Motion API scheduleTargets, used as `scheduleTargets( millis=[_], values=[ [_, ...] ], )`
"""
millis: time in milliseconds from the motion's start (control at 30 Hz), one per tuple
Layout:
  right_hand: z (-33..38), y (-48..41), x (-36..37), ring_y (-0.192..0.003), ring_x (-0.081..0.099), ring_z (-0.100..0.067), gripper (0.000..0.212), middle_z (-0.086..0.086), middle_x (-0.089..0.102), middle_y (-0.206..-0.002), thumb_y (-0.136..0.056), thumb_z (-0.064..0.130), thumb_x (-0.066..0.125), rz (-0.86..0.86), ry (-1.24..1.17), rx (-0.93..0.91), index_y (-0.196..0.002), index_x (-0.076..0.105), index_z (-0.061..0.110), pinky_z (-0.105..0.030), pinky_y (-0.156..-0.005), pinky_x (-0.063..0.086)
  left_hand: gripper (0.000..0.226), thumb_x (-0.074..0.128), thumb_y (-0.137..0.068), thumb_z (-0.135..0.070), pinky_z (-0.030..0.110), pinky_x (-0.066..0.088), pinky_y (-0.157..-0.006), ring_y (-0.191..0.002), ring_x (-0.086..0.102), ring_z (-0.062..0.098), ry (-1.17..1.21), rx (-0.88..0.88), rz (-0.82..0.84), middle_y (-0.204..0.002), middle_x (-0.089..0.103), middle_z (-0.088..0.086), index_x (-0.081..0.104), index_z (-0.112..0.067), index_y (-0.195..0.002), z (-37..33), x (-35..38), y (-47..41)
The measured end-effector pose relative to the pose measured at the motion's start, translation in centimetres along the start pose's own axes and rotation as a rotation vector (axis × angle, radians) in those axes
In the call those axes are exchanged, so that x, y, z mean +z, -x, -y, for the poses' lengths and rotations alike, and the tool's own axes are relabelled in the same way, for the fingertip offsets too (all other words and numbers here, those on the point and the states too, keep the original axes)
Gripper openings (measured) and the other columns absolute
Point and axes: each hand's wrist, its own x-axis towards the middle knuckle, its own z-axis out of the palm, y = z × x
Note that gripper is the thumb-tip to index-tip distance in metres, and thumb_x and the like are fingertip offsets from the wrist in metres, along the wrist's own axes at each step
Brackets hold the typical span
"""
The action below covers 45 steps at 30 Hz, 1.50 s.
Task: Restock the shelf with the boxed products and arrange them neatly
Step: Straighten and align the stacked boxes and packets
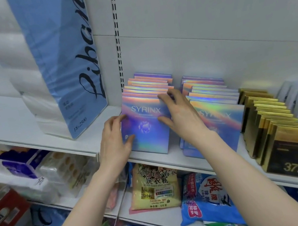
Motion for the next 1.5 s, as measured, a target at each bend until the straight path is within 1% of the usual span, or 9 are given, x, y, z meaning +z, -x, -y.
scheduleTargets(
  millis=[167, 300, 400, 633, 733, 900, 1067, 1300, 1500],
  values=[
    [0.0, -0.2, 0.2, -0.142, 0.029, -0.033, 0.079, -0.015, 0.023, -0.156, -0.085, 0.036, 0.073, 0.062, -0.076, 0.107, -0.149, 0.033, 0.014, -0.045, -0.112, 0.031, 0.097, 0.081, -0.073, -0.03, 0.043, 0.04, -0.106, -0.13, 0.042, 0.024, 0.044, -0.045, 0.026, -0.144, 0.037, 0.007, 0.023, -0.018, -0.149, 0.4, 0.4, -1.9],
    [0.8, 0.2, 0.3, -0.148, 0.018, -0.026, 0.101, -0.009, 0.008, -0.163, -0.078, 0.041, 0.078, 0.138, -0.08, 0.161, -0.155, 0.017, 0.021, -0.029, -0.11, 0.007, 0.107, 0.084, -0.065, -0.043, 0.046, 0.042, -0.105, -0.131, 0.044, 0.02, 0.203, -0.072, 0.167, -0.144, 0.043, 0.002, 0.022, -0.023, -0.149, 2.0, 0.7, -2.9],
    [1.8, 0.1, 0.5, -0.148, 0.02, -0.025, 0.109, -0.008, 0.008, -0.162, -0.073, 0.035, 0.083, 0.13, -0.069, 0.241, -0.156, 0.013, 0.022, -0.041, -0.119, 0.005, 0.104, 0.081, -0.058, -0.054, 0.046, 0.045, -0.1, -0.127, 0.049, 0.016, 0.27, -0.007, 0.274, -0.138, 0.05, -0.006, 0.029, -0.03, -0.144, 3.5, 0.7, -4.3],
    [4.3, -0.7, 0.3, -0.141, 0.033, -0.026, 0.114, -0.012, 0.008, -0.16, -0.069, 0.026, 0.085, 0.186, 0.008, 0.393, -0.156, 0.013, 0.025, -0.033, -0.114, 0.022, 0.097, 0.084, -0.057, -0.041, 0.032, 0.044, -0.097, -0.126, 0.048, 0.006, 0.38, 0.178, 0.432, -0.138, 0.048, -0.015, 0.029, -0.048, -0.136, 4.3, -0.2, -7.7],
    [5.1, -1.0, 0.3, -0.138, 0.038, -0.028, 0.118, -0.013, 0.01, -0.158, -0.062, 0.025, 0.089, 0.186, -0.004, 0.458, -0.155, 0.015, 0.026, -0.043, -0.118, 0.023, 0.112, 0.084, -0.05, -0.042, 0.038, 0.048, -0.095, -0.123, 0.052, 0.01, 0.369, 0.159, 0.512, -0.139, 0.048, -0.015, 0.021, -0.044, -0.142, 4.6, -0.1, -8.4],
    [6.4, -2.1, 1.2, -0.12, 0.053, -0.035, 0.104, -0.012, 0.018, -0.152, -0.063, 0.018, 0.09, 0.111, 0.015, 0.503, -0.147, 0.029, 0.021, -0.038, -0.097, 0.043, 0.112, 0.087, -0.063, -0.024, 0.027, 0.04, -0.075, -0.112, 0.058, 0.022, 0.268, 0.162, 0.453, -0.13, 0.054, -0.012, 0.014, -0.035, -0.146, 4.6, 0.0, -9.0],
    [6.9, -3.3, 2.8, -0.109, 0.057, -0.037, 0.093, -0.011, 0.016, -0.153, -0.071, 0.021, 0.084, 0.056, 0.062, 0.497, -0.146, 0.029, 0.021, -0.044, -0.083, 0.051, 0.111, 0.082, -0.071, -0.021, 0.036, 0.05, -0.082, -0.112, 0.059, 0.028, 0.233, 0.165, 0.392, -0.139, 0.052, -0.003, 0.005, -0.034, -0.15, 5.6, -0.3, -9.6],
    [5.4, -4.5, 1.4, -0.14, 0.034, -0.031, 0.115, -0.007, 0.003, -0.163, -0.068, 0.037, 0.087, 0.135, -0.098, 0.542, -0.155, 0.013, 0.03, -0.033, -0.107, 0.033, 0.106, 0.088, -0.062, -0.021, 0.021, 0.042, -0.08, -0.106, 0.053, 0.008, 0.367, 0.178, 0.398, -0.127, 0.05, -0.017, 0.019, -0.044, -0.139, 3.8, -1.2, -12.1],
    [4.8, -4.9, 2.7, -0.135, 0.041, -0.036, 0.098, -0.007, 0.01, -0.163, -0.073, 0.035, 0.083, 0.107, -0.069, 0.552, -0.151, 0.026, 0.026, -0.04, -0.104, 0.039, 0.101, 0.084, -0.068, -0.024, 0.027, 0.04, -0.078, -0.107, 0.06, 0.027, 0.249, 0.197, 0.365, -0.131, 0.058, 0.003, 0.021, -0.023, -0.147, 4.0, -0.4, -12.6]
  ],
)
